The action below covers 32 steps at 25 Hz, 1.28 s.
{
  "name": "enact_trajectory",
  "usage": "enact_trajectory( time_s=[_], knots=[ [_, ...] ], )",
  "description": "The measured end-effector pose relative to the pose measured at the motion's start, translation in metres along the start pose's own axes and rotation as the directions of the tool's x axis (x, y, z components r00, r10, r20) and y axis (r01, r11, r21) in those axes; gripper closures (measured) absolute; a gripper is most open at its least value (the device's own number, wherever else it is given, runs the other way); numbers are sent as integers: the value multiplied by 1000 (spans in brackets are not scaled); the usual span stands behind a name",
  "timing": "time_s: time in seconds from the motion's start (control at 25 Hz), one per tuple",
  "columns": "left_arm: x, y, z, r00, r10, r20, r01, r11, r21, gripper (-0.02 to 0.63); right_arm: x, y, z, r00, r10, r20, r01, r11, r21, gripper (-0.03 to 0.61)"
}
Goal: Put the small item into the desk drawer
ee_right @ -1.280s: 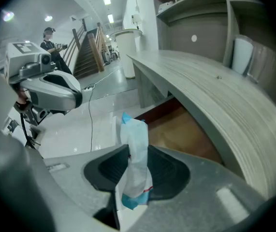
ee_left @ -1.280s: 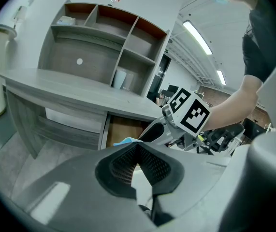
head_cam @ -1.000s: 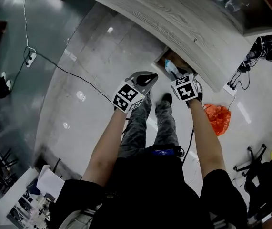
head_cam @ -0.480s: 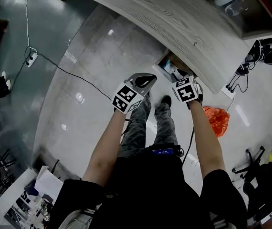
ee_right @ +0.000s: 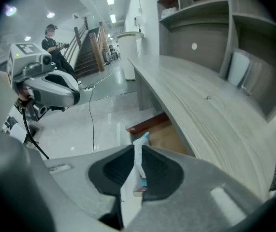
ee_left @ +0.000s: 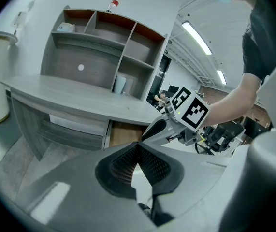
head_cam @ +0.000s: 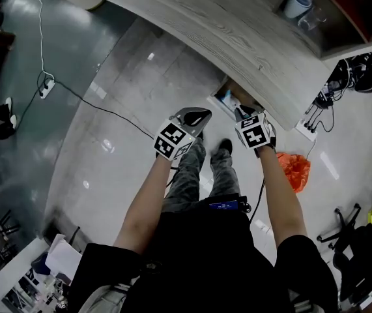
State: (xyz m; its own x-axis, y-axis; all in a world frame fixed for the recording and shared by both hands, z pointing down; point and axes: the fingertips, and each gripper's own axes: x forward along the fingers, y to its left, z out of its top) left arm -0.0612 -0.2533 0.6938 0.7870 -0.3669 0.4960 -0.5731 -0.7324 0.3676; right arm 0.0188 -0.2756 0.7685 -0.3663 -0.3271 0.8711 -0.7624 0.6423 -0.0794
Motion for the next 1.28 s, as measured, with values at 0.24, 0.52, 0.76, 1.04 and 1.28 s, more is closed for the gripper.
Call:
enact_trajectory(
  time_s=[0.24,0.52,0.76,1.04,1.28],
  knots=[
    [-11,-13,11,1000,3,10,-3,1000,13,612,-29,2,6,999,-7,39,6,1000,26,579],
    [-18,-23,34,1000,1,27,-2,999,35,612,-65,-4,19,996,-34,87,30,998,52,580],
    [-23,-34,54,999,-12,39,10,998,59,612,-100,-4,29,989,-38,141,27,996,82,580],
    [-27,-43,72,998,-22,55,18,997,80,612,-137,-6,40,973,-45,227,16,991,130,580],
    [-31,-51,84,997,-38,62,31,994,101,612,-166,-7,49,952,-57,302,8,987,162,580]
  ],
)
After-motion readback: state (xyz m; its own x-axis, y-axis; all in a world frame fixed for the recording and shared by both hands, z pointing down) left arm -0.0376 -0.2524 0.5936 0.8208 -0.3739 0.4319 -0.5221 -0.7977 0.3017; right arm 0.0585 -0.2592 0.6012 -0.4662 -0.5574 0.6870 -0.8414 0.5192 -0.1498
